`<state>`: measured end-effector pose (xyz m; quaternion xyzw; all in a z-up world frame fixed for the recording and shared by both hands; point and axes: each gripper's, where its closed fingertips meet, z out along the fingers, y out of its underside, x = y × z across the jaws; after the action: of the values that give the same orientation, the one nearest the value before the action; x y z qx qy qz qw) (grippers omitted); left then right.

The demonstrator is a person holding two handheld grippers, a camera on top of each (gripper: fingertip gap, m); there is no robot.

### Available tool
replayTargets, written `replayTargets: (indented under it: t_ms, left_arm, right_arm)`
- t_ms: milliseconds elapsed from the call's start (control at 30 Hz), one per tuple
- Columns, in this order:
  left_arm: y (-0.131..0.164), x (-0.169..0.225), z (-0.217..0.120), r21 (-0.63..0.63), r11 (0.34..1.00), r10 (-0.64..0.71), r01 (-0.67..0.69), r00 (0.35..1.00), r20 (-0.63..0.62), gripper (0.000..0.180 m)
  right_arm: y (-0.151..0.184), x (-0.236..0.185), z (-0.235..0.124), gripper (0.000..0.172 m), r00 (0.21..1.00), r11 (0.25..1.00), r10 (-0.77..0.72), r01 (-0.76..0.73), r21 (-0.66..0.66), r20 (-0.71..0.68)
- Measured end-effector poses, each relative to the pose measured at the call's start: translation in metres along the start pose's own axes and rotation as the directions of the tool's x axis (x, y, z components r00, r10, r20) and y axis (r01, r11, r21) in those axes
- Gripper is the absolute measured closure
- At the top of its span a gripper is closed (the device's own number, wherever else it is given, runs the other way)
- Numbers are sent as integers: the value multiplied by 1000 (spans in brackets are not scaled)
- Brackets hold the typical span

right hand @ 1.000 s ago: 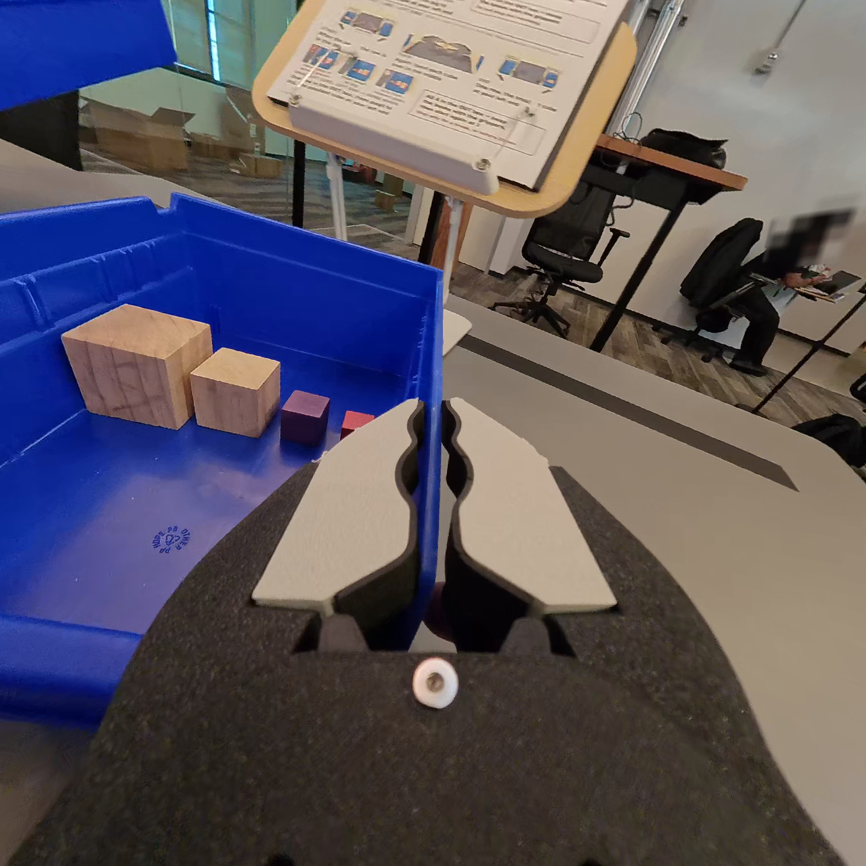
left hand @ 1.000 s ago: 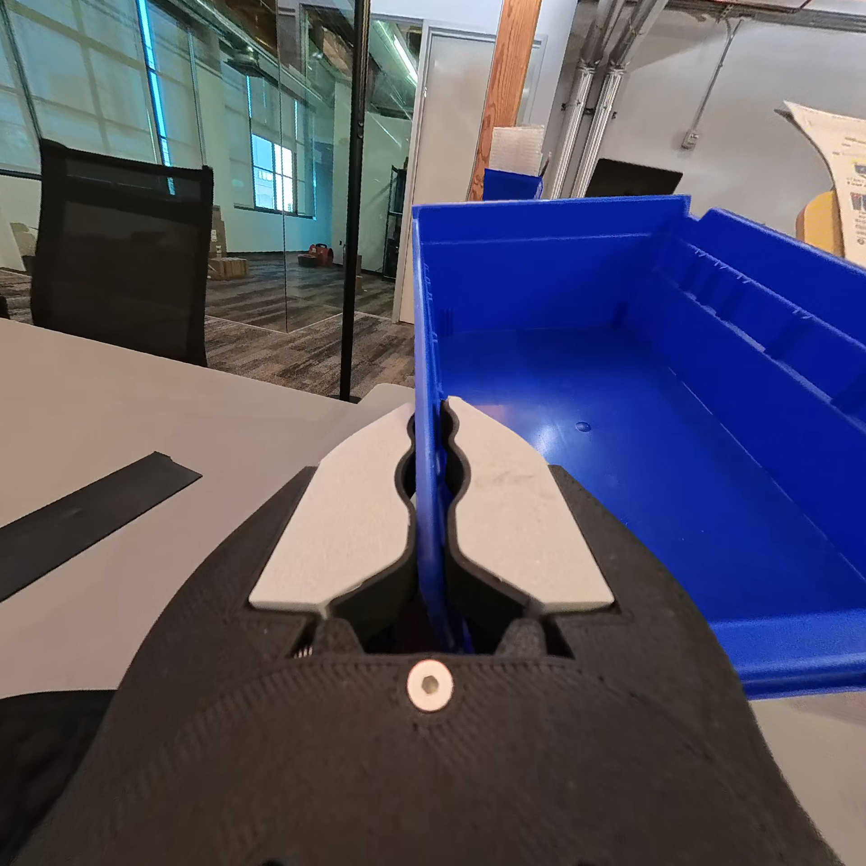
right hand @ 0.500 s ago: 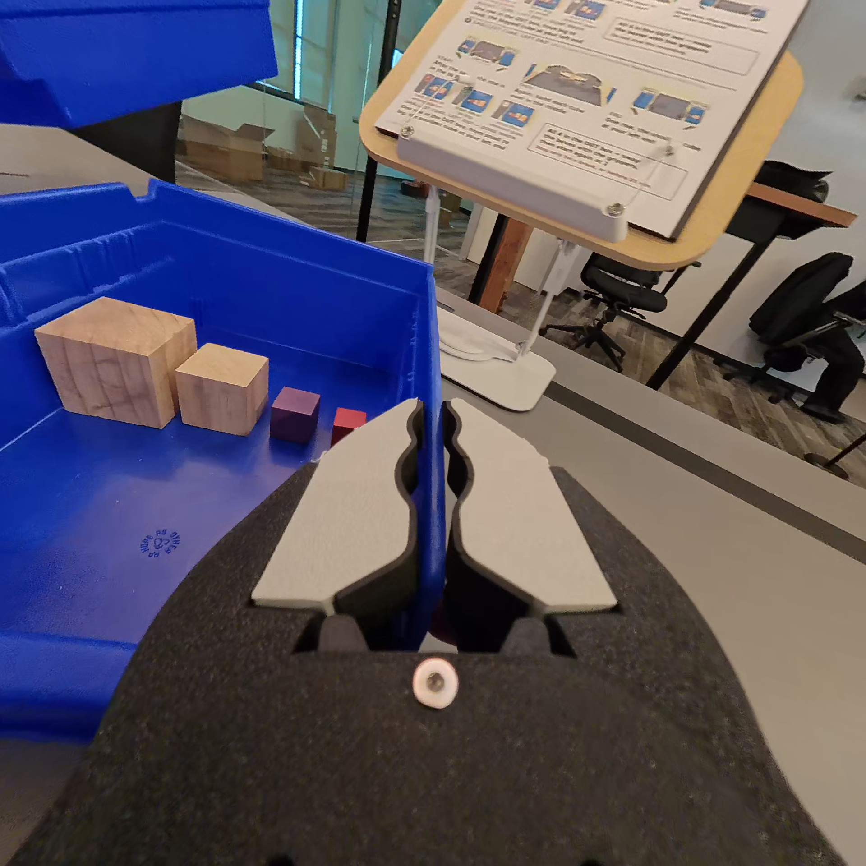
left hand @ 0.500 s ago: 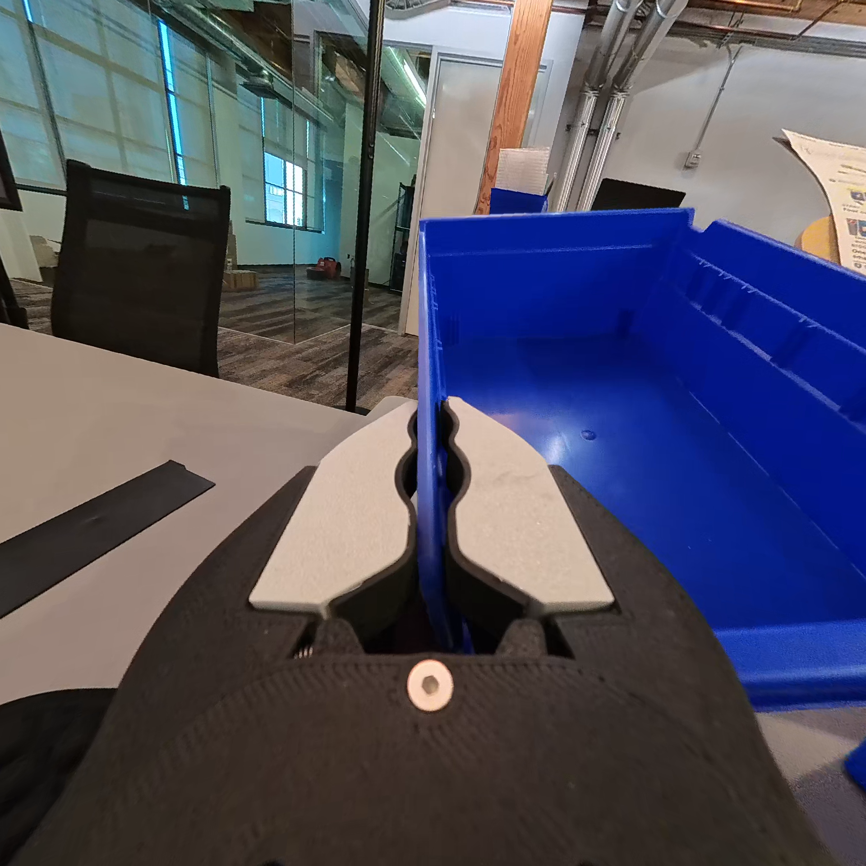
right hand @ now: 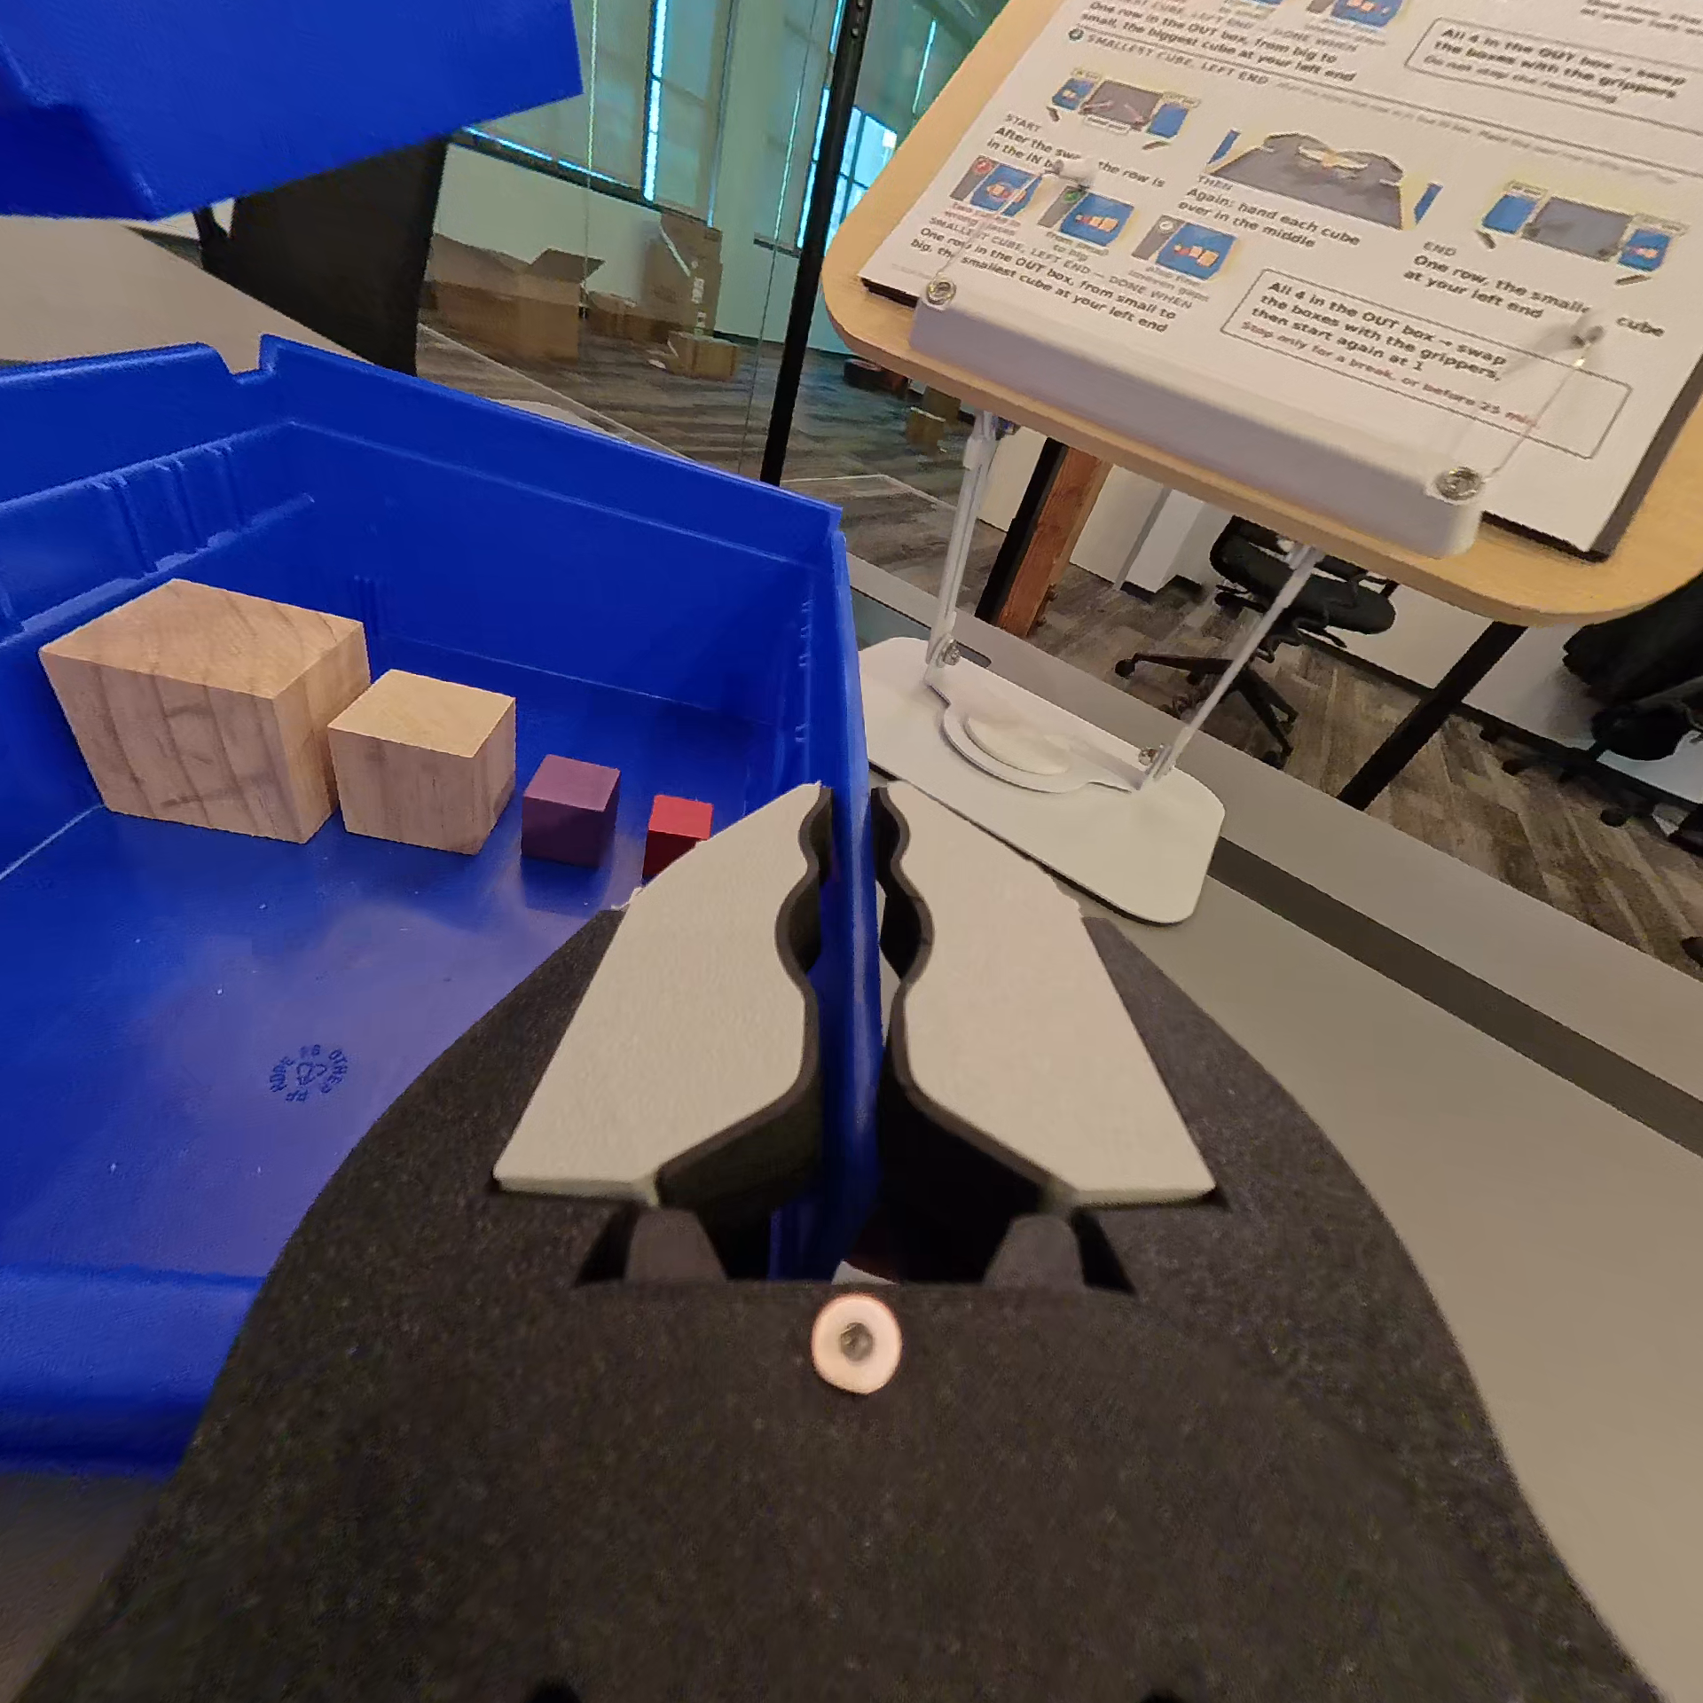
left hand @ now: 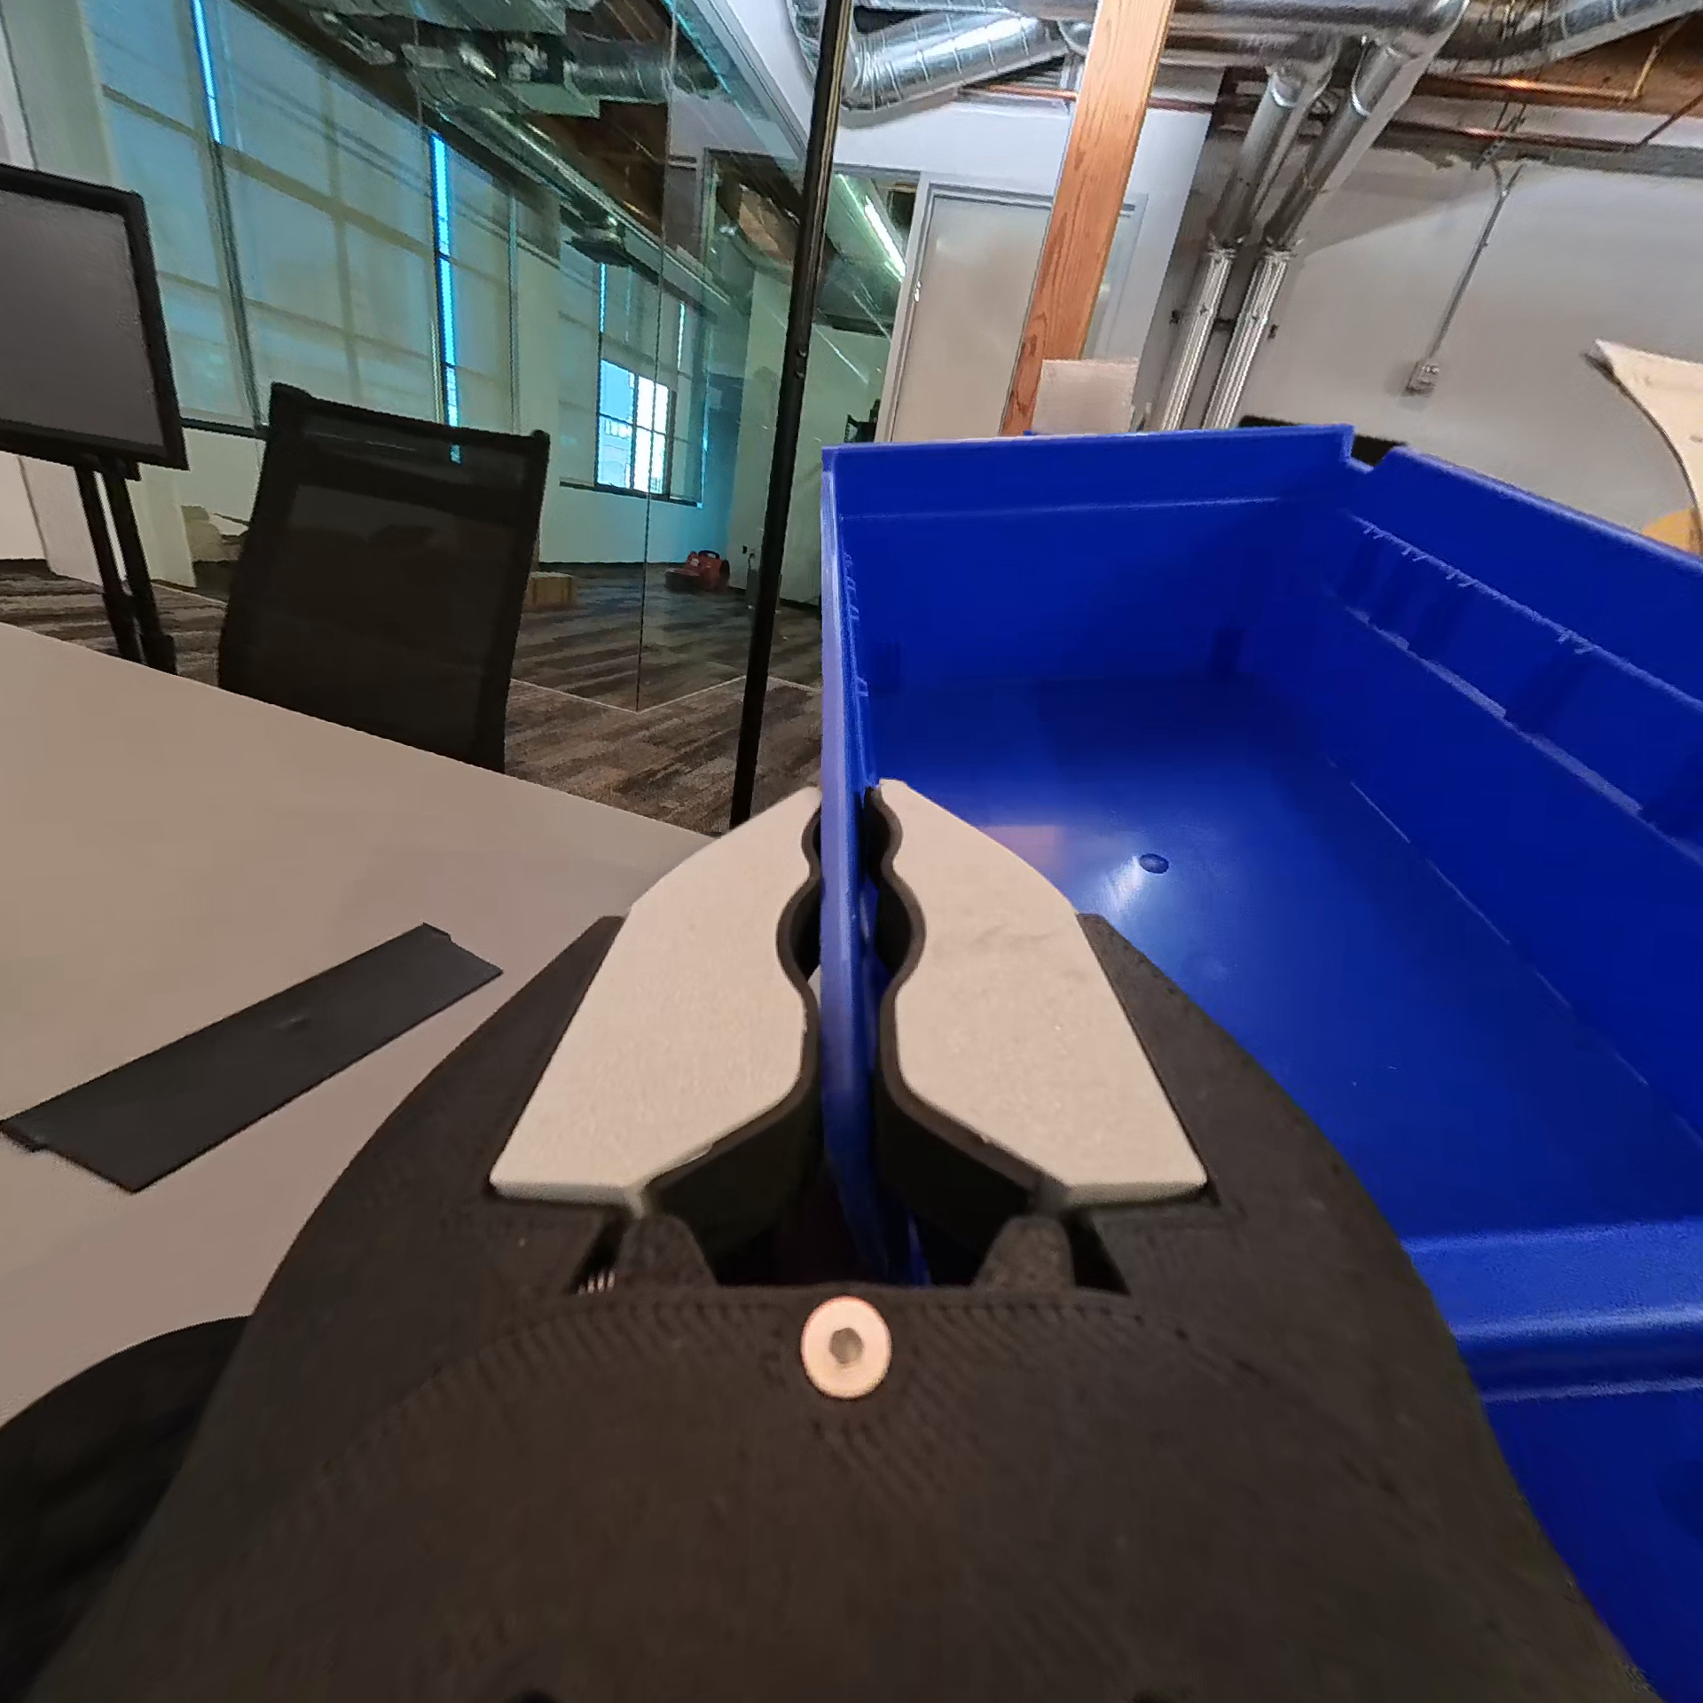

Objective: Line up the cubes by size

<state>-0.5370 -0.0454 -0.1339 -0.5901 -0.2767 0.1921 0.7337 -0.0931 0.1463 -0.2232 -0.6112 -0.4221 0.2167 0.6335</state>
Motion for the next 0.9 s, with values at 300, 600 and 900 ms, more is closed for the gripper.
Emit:
replayTargets:
  t_ms: [300,600,900]
  left_arm:
    - [-24,-2,-10,72,997,-25,25,1000,-3,176]
    - [-34,-7,-15,106,993,-53,53,999,-3,175]
    - [-34,-8,-15,107,992,-64,64,998,-3,175]
  right_arm:
    - [-8,-16,35,165,999,999,37,-37,-6,-12]
    - [-17,-35,74,165,997,998,55,-56,-19,-47]
    - [-24,-50,110,166,988,994,100,-105,-37,-119]
